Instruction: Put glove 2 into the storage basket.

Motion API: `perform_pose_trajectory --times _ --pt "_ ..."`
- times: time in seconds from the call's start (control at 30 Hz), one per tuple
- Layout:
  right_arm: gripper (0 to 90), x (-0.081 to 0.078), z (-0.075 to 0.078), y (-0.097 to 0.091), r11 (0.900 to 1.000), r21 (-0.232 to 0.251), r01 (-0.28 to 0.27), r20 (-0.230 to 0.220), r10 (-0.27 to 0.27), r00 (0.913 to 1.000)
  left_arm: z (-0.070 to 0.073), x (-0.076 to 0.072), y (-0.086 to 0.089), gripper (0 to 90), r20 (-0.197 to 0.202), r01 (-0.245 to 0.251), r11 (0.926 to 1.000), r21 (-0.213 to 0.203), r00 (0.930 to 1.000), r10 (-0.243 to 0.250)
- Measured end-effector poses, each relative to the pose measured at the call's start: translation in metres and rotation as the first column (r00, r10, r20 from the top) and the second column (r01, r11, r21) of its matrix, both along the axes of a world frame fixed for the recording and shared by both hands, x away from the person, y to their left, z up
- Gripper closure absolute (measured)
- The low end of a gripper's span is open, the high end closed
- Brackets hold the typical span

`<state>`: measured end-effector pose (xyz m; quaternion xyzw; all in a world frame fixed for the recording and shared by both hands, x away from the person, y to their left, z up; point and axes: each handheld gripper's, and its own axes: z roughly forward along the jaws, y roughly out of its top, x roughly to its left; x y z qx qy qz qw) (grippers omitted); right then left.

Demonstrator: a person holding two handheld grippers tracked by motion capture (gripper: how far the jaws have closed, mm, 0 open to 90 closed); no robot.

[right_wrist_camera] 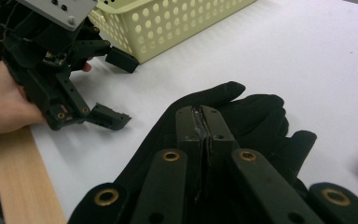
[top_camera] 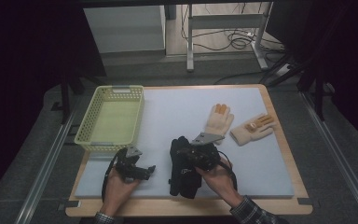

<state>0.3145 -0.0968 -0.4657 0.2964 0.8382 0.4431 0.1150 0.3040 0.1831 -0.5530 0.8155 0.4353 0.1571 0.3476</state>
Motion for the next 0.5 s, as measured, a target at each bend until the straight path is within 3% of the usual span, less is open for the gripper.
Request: perform_pose_trajectory --times 0.13,0.2,0.33,0.43,0.5 --pt "84.1 -0.002 -0.014 0.005 0.9997 -0.012 0.021 -0.011 -0.021 0.9997 0.0 0.0 0.0 2.6 0.0 0.002 1.0 0.005 1.0 -0.002" --pt "68.9 0.0 -0.023 0.002 0.999 -0.044 0.011 -0.027 -0.012 0.9996 0.0 0.0 0.0 2.6 0.001 -0.001 1.0 0.001 1.0 0.001" --pt "62.7 0.008 -0.024 -0.016 0.9959 -0.089 -0.01 -0.011 0.009 0.9999 0.0 0.0 0.0 2.6 0.0 -0.001 1.0 0.001 1.0 0.001" --pt "62.7 0.013 -0.014 -0.021 0.9889 -0.122 -0.085 0.006 0.087 0.9962 0.0 0.0 0.0 2.6 0.001 0.0 1.0 0.002 1.0 0.0" --pt "60.4 0.016 -0.012 -0.017 0.9754 -0.148 -0.163 -0.013 0.163 0.9865 0.0 0.0 0.0 2.6 0.001 0.0 1.0 0.002 1.0 0.0"
